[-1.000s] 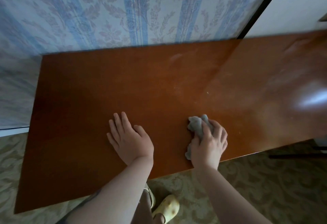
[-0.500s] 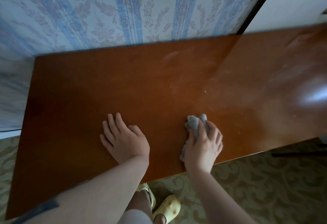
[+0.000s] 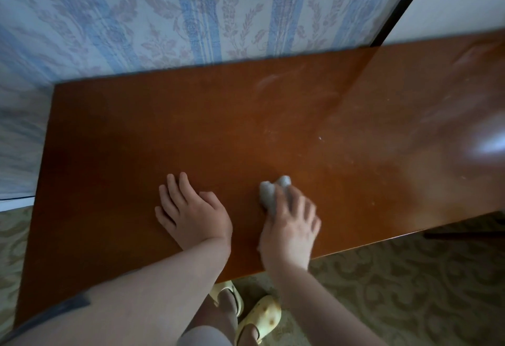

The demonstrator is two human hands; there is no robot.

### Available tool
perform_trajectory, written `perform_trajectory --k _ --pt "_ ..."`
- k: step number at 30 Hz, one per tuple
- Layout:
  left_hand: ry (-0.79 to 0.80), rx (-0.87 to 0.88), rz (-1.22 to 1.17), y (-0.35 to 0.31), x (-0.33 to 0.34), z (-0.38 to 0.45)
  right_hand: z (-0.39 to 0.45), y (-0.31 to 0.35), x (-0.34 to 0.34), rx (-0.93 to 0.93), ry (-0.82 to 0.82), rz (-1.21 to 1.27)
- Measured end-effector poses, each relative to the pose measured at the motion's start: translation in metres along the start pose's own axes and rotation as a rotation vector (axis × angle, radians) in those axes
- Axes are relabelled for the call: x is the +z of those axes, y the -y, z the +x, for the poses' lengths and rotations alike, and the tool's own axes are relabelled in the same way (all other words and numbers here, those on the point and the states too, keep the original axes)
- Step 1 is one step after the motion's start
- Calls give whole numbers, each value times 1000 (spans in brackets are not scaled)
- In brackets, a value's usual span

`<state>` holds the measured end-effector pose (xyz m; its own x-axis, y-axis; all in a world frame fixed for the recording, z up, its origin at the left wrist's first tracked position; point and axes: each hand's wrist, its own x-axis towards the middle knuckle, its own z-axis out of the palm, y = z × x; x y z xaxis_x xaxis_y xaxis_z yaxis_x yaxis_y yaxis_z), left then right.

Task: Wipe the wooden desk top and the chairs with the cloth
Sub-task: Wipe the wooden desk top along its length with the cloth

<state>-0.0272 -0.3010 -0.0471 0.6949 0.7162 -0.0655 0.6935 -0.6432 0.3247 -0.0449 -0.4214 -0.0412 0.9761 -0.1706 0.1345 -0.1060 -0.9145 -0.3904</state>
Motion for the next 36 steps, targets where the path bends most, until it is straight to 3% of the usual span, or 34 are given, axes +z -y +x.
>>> perform_trajectory --k 3,5,6,9,11,13,15,17,19,21,23,25,27,29,31,33,36 --pt "-21 -6 -19 -2 -3 -1 20 13 4 -386 148 -4" --pt "-17 -11 -9 -1 -2 -1 51 3 3 -495 235 -69" --pt "-9 -14 -6 -1 -2 0 64 -6 0 -421 238 -89" --pt "-2 -11 14 0 -1 1 69 -33 -10 83 81 -10" --pt "4 -9 16 0 -1 1 45 -32 -13 195 26 -35" --pt "10 -9 17 0 -2 0 22 -15 -9 124 41 -44" --pt "3 -9 7 -1 -3 -1 16 7 -1 -70 77 -30" --pt "-12 -11 -6 -1 -3 -1 36 17 4 -307 154 -52" --pt "-10 -8 -14 -1 -2 0 68 11 1 -405 238 -115" --pt "-11 -2 -10 -1 -3 0 90 -8 -1 -252 245 -142" --pt "-4 1 2 0 -6 1 90 -29 -7 15 127 -89" --pt "22 67 30 1 -9 -1 68 -34 -8 130 -9 -52" --pt "71 240 55 -1 -9 -4 42 -23 -3 68 -56 -43" --pt "128 355 9 -8 -7 -2 31 -5 6 -114 -13 -35" --pt "160 296 -100 -20 -9 10 45 3 11 -339 67 -62" --pt "154 268 -130 -34 -11 29 74 -5 11 -441 121 -150" --pt "151 287 -108 -46 -6 58 95 -22 4 -165 115 -141"
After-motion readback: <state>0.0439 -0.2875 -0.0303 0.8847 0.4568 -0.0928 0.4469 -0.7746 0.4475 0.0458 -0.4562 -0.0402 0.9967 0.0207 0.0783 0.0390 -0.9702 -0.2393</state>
